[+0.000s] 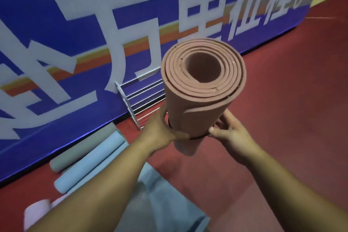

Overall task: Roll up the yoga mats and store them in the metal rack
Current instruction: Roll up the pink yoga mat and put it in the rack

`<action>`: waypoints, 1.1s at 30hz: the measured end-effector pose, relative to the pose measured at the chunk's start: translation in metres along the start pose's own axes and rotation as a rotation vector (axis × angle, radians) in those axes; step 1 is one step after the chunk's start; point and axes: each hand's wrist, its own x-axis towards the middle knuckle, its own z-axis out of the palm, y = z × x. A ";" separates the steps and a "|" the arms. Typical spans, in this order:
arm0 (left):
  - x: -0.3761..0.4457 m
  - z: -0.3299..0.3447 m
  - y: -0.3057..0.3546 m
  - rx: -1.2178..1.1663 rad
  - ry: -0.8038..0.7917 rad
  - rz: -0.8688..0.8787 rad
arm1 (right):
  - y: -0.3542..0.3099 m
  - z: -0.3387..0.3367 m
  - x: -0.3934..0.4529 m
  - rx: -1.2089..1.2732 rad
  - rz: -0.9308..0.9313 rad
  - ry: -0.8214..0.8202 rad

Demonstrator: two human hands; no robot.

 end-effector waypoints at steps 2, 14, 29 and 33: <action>0.023 0.002 0.009 0.009 0.035 0.009 | -0.006 -0.013 0.026 0.005 -0.013 -0.027; 0.255 -0.023 -0.021 -0.204 0.184 -0.079 | -0.009 -0.071 0.299 -0.135 0.064 -0.174; 0.488 -0.144 -0.035 -0.191 0.538 -0.222 | -0.027 -0.035 0.644 -0.131 0.121 -0.488; 0.523 -0.172 -0.041 -0.126 0.685 -0.286 | -0.018 -0.010 0.716 -0.098 0.144 -0.662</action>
